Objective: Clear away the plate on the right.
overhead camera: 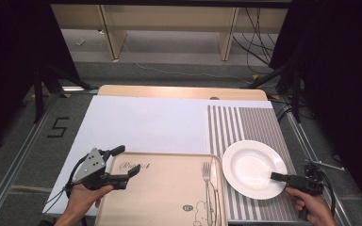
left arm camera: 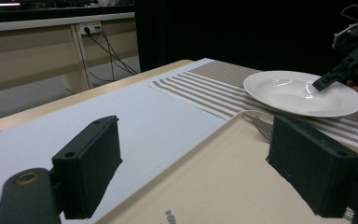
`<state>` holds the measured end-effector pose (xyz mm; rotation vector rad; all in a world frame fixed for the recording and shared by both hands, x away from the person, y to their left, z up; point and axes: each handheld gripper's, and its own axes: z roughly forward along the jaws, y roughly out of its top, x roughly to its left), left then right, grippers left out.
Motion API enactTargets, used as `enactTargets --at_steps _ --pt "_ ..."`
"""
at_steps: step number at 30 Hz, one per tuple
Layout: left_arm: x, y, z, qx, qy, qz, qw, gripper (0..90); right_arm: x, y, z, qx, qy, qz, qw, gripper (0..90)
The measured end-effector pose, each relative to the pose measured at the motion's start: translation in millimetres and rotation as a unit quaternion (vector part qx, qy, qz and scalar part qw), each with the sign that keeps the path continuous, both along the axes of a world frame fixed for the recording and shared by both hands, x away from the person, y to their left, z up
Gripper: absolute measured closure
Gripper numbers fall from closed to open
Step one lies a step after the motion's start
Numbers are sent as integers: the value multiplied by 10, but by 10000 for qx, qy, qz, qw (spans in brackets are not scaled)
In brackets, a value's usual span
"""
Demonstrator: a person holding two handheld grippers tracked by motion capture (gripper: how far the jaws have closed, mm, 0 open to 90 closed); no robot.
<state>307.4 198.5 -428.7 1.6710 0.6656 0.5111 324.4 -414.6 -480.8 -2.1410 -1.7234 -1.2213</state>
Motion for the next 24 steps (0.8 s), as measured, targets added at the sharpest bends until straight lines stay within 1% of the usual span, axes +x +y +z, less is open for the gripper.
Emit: enactTargets --at_steps 1,2,3,4,5,7,9,11,13,18,19,20,23,24 --pt "1 2 0 5 5 0 10000 164 -3 -7 4 47 -8 17 10000 630" --pt "3 2 -1 -4 15 5 10000 163 0 -6 5 52 31 -18 10000 632" --pt "4 1 -2 -11 22 12 10000 164 1 -7 1 125 54 -37 9999 638" --pt "5 1 -3 -11 25 9 10000 163 6 -5 -11 85 65 -71 9999 644" --pt "5 0 -3 -3 21 6 10000 163 10 -12 -20 63 20 -52 10000 648" --pt "5 -2 -2 -1 22 -2 10000 163 7 -26 -18 174 38 -16 9998 655" --pt "4 -3 -2 5 20 -5 10000 163 8 -36 -30 189 52 -39 9998 678" --pt "4 -1 -2 0 19 -2 10000 164 10 -35 -33 164 41 -33 9999 681" --pt "4 0 -2 -9 24 4 10000 164 9 -35 -27 184 85 -35 9998 690" --pt "5 -2 -2 10 24 -9 10000 164 10 -42 -38 185 75 -50 9998 710" --pt "5 -2 -2 10 25 -10 10000 163 12 -40 -49 190 41 -95 9998 714" --pt "5 -3 -2 12 24 -11 10000 163 18 -41 -53 205 92 -100 9997 716" --pt "6 -3 -3 9 25 -7 10000 163 13 -50 -47 300 137 -89 9994 724" --pt "6 -2 -3 8 24 -5 10000 163 9 -63 -58 268 106 -22 9996 727"
